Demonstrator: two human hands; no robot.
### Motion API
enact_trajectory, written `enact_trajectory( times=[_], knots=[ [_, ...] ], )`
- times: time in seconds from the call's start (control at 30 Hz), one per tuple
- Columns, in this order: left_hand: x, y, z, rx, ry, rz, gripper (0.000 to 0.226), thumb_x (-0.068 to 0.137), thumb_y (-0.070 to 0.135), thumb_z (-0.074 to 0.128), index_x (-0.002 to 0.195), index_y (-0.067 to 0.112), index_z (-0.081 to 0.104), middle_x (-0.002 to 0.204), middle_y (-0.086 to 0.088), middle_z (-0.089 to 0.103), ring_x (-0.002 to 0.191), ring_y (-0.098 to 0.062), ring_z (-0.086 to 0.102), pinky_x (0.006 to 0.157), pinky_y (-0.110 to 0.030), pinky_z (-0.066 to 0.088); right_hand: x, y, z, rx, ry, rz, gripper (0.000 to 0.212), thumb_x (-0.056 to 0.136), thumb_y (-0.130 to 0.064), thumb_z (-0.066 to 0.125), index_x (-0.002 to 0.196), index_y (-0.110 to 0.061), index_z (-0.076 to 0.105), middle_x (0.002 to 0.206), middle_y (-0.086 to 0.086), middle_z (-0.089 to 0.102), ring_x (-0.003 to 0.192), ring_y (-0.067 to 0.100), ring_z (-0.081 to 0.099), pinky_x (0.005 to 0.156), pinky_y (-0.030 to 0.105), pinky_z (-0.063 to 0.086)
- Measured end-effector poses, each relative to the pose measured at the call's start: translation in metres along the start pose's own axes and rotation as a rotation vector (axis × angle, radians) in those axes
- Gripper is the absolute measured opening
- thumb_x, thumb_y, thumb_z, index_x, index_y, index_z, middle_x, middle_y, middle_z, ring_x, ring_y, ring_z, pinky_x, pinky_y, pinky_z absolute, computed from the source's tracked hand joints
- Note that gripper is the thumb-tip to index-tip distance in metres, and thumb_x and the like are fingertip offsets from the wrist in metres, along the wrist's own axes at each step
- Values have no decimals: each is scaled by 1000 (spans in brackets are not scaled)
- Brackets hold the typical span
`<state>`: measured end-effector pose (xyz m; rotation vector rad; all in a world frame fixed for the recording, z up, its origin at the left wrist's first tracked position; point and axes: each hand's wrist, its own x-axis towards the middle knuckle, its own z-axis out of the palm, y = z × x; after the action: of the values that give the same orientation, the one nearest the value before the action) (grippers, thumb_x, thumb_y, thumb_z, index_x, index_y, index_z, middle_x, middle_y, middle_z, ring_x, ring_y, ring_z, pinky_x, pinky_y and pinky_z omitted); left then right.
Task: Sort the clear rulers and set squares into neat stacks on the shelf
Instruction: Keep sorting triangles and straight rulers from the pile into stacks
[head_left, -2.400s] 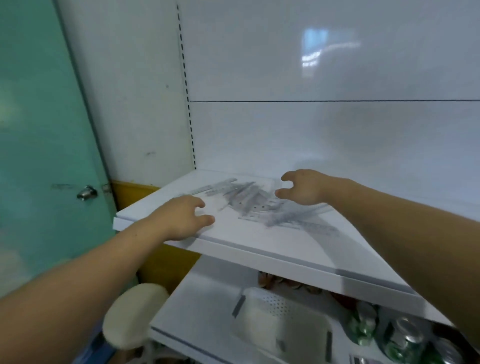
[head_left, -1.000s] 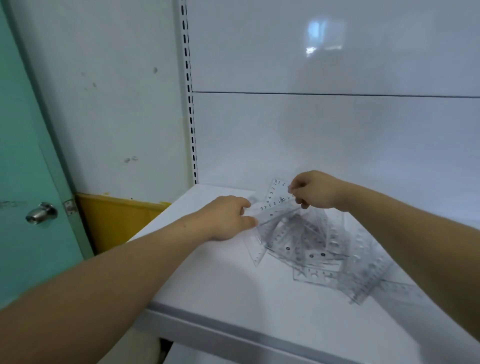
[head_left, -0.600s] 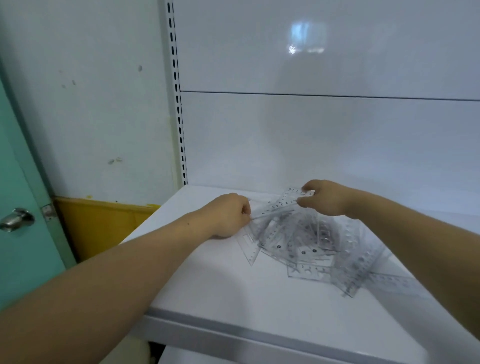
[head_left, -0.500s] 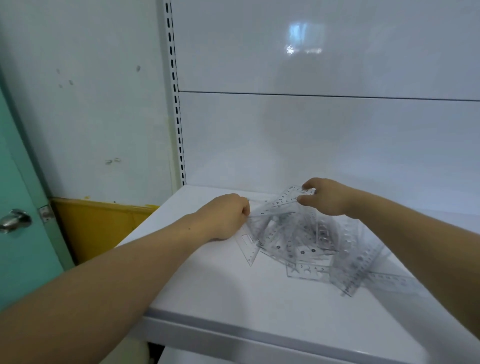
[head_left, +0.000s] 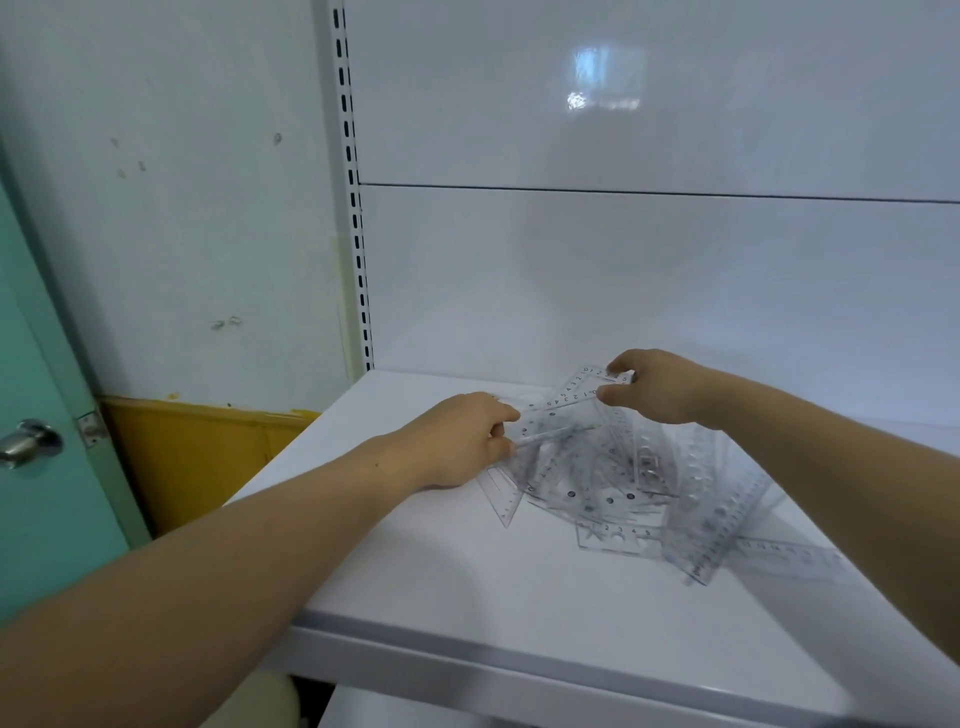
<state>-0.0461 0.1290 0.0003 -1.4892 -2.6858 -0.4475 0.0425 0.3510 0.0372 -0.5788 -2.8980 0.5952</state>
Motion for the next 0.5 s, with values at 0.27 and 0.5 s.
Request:
enact_trajectory(
  times=[0.27, 0.5],
  knots=[
    [4, 0, 0, -144, -54, -195, 36, 95, 16, 48, 131, 13, 51, 126, -3, 52, 112, -20, 50, 87, -21, 36, -14, -1, 4, 23, 1, -12, 54, 91, -37, 58, 139, -17, 42, 132, 8, 48, 98, 19, 48, 90, 30, 39],
    [-4, -2, 5, -346, 160, -249, 9, 92, 11, 48, 92, 17, 55, 94, 1, 59, 88, -20, 53, 75, -28, 43, -29, 1, 3, 117, 194, -33, 51, 92, -38, 56, 138, -20, 42, 97, 1, 53, 82, 16, 52, 75, 26, 38]
  ],
)
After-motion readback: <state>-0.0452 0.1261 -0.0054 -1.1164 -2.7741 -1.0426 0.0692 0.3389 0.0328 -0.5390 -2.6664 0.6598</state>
